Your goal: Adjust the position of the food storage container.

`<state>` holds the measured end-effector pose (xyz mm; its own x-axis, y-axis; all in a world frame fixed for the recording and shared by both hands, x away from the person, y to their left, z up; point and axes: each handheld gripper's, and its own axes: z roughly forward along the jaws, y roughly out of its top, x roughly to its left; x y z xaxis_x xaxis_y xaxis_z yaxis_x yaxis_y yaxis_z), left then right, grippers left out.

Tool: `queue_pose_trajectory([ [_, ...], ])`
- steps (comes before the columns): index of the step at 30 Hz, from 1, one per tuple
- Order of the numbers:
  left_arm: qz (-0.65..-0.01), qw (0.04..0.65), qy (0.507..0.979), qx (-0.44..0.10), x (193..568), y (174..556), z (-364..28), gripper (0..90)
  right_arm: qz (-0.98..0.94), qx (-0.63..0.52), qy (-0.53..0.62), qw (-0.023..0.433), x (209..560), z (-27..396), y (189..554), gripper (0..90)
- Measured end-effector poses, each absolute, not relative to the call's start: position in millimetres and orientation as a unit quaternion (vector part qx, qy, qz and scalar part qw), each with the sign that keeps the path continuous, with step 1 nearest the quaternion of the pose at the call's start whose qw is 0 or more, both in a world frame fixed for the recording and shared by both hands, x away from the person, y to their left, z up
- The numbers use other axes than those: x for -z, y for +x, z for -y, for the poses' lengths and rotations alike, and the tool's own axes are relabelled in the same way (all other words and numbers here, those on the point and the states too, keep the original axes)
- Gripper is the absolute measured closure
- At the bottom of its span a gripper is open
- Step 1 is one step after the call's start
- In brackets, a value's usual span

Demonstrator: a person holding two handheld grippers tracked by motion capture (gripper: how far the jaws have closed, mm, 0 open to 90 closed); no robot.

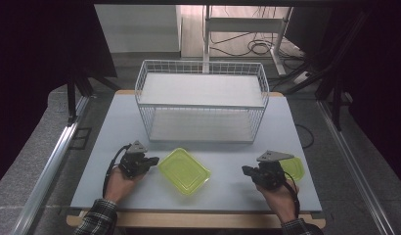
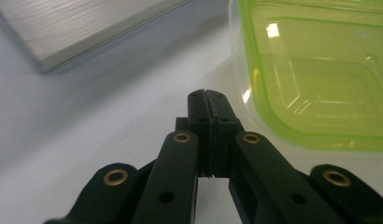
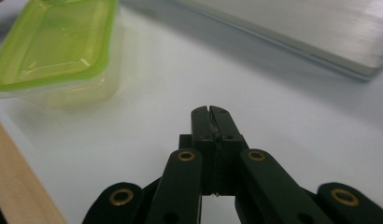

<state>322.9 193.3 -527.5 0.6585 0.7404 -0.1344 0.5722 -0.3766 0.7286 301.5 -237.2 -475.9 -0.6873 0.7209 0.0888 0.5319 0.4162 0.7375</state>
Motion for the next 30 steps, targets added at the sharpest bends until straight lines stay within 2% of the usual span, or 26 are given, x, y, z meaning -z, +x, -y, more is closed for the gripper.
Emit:
queue_pose_trajectory([
  [14, -0.362, 0.392, 0.842, -0.080, 527.7, 311.4, -175.0, 90.0, -0.862, -0.378, 0.332, 0.064, 492.5, 194.1, 291.2, 89.1],
  [30, -0.328, 0.386, 0.860, -0.063, 525.2, 290.2, -156.0, 90.0, -0.867, -0.362, 0.340, 0.046, 504.2, 185.9, 295.8, 87.6],
])
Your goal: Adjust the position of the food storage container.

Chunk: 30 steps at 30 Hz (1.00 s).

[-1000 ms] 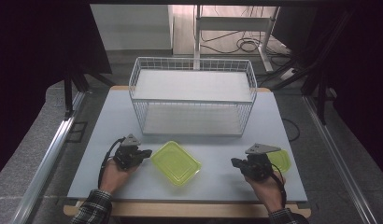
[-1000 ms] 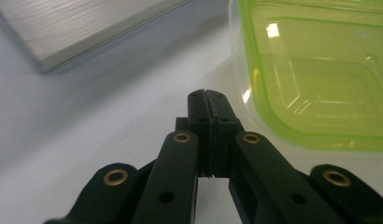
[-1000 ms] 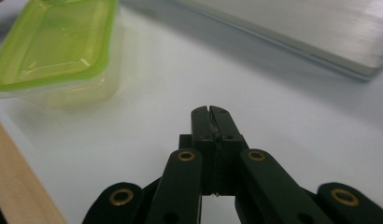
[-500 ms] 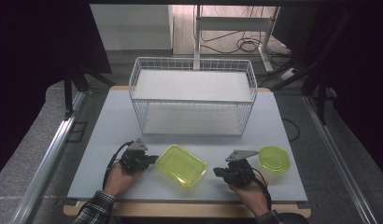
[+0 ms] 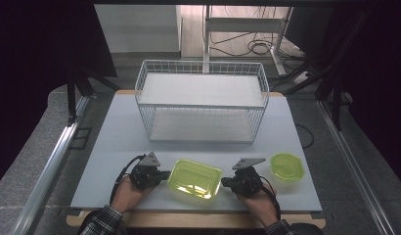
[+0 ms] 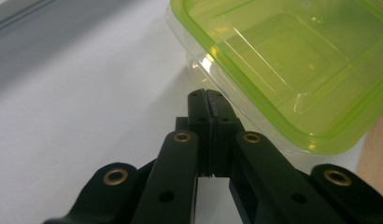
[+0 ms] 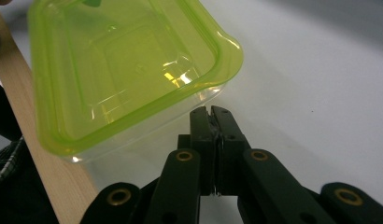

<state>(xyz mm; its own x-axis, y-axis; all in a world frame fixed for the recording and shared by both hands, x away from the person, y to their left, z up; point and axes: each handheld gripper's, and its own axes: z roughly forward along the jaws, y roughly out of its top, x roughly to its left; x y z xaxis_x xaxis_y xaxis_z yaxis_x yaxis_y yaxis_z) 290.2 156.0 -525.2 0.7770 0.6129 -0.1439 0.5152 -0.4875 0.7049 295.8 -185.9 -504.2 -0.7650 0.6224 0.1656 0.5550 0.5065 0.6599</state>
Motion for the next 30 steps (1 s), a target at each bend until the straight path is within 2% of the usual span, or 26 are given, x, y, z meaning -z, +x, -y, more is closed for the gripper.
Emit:
queue_pose_trajectory([
  [24, -0.304, 0.376, 0.875, -0.038, 524.7, 265.1, -123.8, 87.8, -0.854, -0.352, 0.374, 0.076, 507.7, 192.9, 318.1, 87.1],
  [27, -0.312, 0.370, 0.873, -0.055, 524.2, 264.9, -125.8, 80.4, -0.854, -0.352, 0.374, 0.079, 507.6, 193.9, 317.9, 85.9],
  [28, -0.320, 0.372, 0.869, -0.059, 523.6, 265.4, -128.3, 80.4, -0.854, -0.352, 0.374, 0.082, 506.6, 194.7, 317.5, 85.1],
  [29, -0.337, 0.374, 0.861, -0.075, 523.1, 266.7, -134.4, 66.6, -0.852, -0.354, 0.375, 0.089, 504.6, 196.7, 316.7, 82.1],
  [30, -0.344, 0.374, 0.857, -0.084, 523.1, 267.2, -138.0, 57.4, -0.851, -0.355, 0.377, 0.090, 503.9, 198.1, 316.4, 80.2],
])
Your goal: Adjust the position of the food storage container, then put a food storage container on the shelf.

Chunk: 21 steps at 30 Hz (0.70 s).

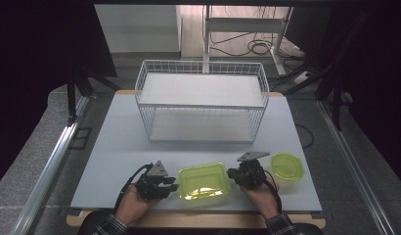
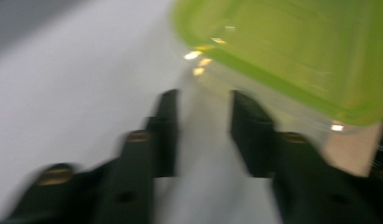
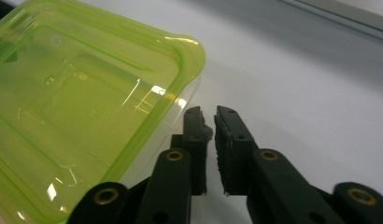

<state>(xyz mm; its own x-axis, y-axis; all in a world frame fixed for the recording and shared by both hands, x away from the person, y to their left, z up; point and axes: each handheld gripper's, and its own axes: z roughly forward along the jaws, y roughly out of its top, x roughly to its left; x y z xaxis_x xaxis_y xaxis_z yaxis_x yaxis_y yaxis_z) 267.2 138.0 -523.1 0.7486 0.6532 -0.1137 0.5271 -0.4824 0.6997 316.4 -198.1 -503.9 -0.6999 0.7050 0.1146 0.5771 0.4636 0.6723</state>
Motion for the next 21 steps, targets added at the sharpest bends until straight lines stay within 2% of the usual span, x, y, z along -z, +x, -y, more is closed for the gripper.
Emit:
queue_pose_trajectory([
  [2, -0.361, 0.380, 0.847, -0.095, 524.1, 268.5, -144.8, 39.2, -0.847, -0.361, 0.380, 0.091, 503.4, 201.1, 316.0, 75.4],
  [3, -0.365, 0.381, 0.844, -0.099, 524.4, 268.6, -148.1, 33.8, -0.845, -0.363, 0.382, 0.092, 502.9, 202.9, 315.8, 72.3],
  [6, -0.379, 0.379, 0.837, -0.111, 525.1, 268.2, -154.9, 19.4, -0.837, -0.374, 0.387, 0.100, 500.3, 207.9, 314.2, 62.0],
  [9, -0.381, 0.379, 0.835, -0.117, 526.3, 266.8, -158.3, 10.8, -0.831, -0.382, 0.392, 0.102, 499.0, 212.7, 313.2, 51.8],
  [14, -0.372, 0.368, 0.842, -0.128, 529.4, 264.2, -158.3, 5.3, -0.824, -0.393, 0.394, 0.105, 495.7, 219.1, 310.8, 38.4],
  [21, -0.369, 0.365, 0.844, -0.137, 531.5, 261.4, -161.1, 4.3, -0.815, -0.414, 0.395, 0.094, 491.6, 225.4, 306.9, 27.6],
])
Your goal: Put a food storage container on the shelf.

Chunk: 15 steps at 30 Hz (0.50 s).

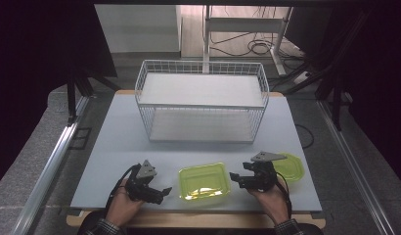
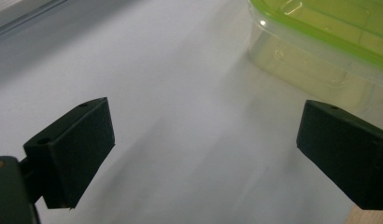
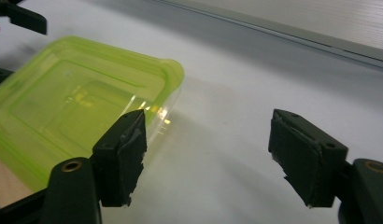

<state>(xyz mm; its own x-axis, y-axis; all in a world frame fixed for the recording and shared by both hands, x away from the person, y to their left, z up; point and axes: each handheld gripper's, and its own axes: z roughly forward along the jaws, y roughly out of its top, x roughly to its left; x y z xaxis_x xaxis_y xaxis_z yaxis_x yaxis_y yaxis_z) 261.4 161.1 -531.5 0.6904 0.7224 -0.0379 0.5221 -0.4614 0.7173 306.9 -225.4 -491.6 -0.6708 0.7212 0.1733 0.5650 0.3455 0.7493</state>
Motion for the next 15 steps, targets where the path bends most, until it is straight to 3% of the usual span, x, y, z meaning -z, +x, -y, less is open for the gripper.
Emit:
queue_pose_trajectory([
  [7, -0.369, 0.353, 0.847, -0.147, 533.3, 260.5, -163.8, 4.4, -0.817, -0.421, 0.387, 0.073, 491.8, 221.0, 304.3, 27.8],
  [15, -0.369, 0.341, 0.851, -0.153, 535.1, 258.2, -165.1, 4.7, -0.815, -0.424, 0.393, 0.048, 490.9, 215.8, 301.3, 34.5],
])
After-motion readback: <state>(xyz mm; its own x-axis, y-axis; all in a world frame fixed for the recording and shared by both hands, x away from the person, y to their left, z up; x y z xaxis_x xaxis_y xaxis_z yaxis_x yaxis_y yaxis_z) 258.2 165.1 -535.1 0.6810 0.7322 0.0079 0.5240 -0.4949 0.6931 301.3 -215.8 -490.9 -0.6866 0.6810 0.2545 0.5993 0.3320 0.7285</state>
